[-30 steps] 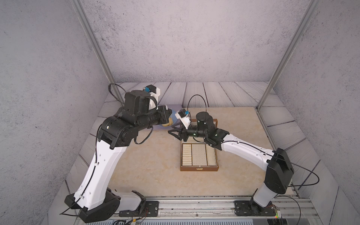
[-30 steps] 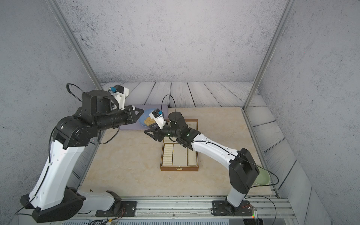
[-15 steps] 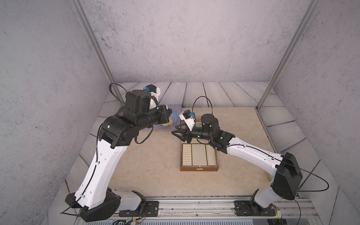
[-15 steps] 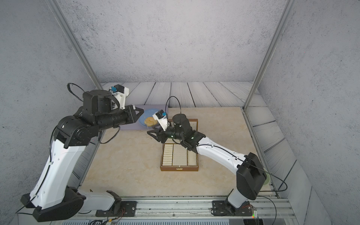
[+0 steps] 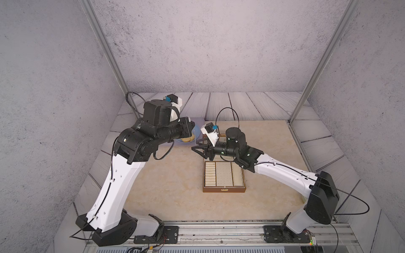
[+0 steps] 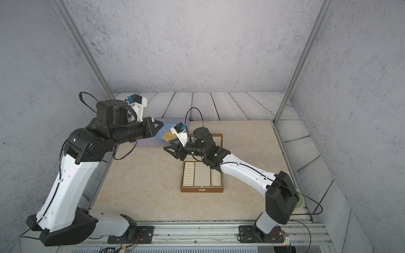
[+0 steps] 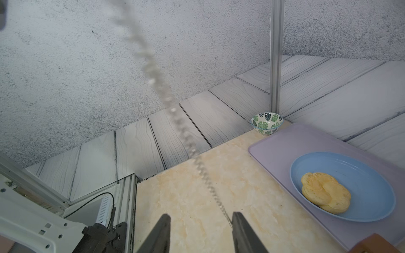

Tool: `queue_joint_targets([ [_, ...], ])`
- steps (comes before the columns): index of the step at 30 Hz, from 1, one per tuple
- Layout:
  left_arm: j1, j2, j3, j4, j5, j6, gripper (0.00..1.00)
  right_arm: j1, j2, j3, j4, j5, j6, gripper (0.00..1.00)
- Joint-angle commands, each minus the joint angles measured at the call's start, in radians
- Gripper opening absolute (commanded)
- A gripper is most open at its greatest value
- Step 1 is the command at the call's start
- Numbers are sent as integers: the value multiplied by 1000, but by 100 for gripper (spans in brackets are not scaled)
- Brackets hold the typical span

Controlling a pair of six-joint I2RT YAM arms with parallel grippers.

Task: Put jewelry chain into jewelry box
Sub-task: Pick up the necklace from the center of the board.

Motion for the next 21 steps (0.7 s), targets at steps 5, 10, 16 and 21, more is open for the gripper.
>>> queue_joint_targets([
  [5,-6,-14,24,6,0,5,0,5,42,63,31,20,-2,46],
  [10,-6,-17,27,5,-1,7,0,6,59,83,28,25,-3,43],
  [16,-6,-20,29,4,-6,8,0,6,59,75,37,10,17,39],
  [21,-6,-21,35,2,-6,5,0,5,57,59,53,10,27,33],
])
